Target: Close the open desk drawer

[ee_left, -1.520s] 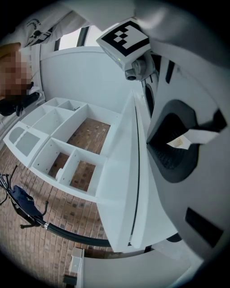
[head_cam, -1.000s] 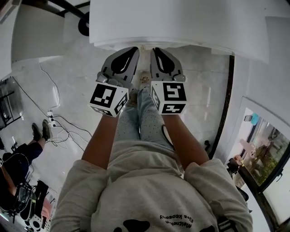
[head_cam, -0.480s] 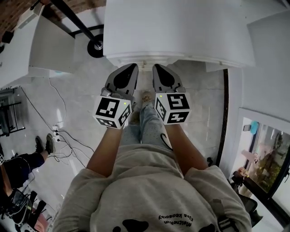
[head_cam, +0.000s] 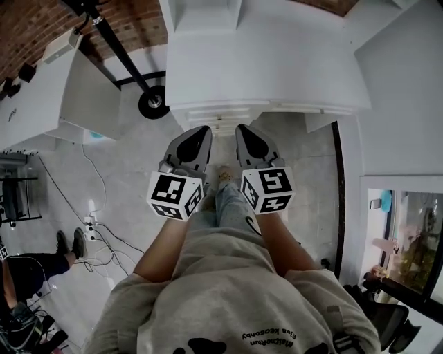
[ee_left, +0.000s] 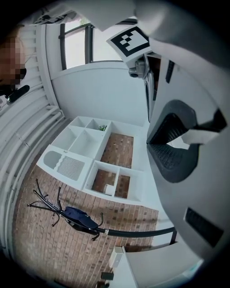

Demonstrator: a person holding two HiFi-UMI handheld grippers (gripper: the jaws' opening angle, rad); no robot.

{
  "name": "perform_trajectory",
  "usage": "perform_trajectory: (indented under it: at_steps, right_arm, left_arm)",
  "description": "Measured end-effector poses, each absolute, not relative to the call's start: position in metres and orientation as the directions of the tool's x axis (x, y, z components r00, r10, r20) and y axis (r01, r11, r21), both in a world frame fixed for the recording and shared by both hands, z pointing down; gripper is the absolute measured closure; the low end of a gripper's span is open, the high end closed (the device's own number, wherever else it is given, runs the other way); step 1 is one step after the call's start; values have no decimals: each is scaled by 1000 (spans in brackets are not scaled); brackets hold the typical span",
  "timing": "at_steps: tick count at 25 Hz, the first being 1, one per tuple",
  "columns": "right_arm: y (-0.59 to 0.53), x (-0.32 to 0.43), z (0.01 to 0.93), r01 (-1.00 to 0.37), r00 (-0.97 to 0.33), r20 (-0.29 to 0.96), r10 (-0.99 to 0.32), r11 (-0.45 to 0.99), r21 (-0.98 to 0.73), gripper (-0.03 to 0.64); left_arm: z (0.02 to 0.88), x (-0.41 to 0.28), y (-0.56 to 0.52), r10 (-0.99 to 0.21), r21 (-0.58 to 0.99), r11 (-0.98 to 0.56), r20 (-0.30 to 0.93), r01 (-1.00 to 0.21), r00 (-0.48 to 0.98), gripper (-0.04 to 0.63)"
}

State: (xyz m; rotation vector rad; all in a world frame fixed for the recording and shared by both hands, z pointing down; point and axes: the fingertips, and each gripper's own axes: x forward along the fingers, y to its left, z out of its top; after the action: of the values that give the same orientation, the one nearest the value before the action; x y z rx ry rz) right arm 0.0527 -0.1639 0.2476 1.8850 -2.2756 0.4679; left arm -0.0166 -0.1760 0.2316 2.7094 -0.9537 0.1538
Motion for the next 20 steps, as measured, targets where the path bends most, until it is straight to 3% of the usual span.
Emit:
perform_trajectory:
  at_steps: [20]
  right_arm:
    - [-65, 25, 159, -973, -229, 201, -952, 229, -23, 586]
  left_arm:
    - [155, -29, -83, -607, 111, -775, 143, -622, 782, 577]
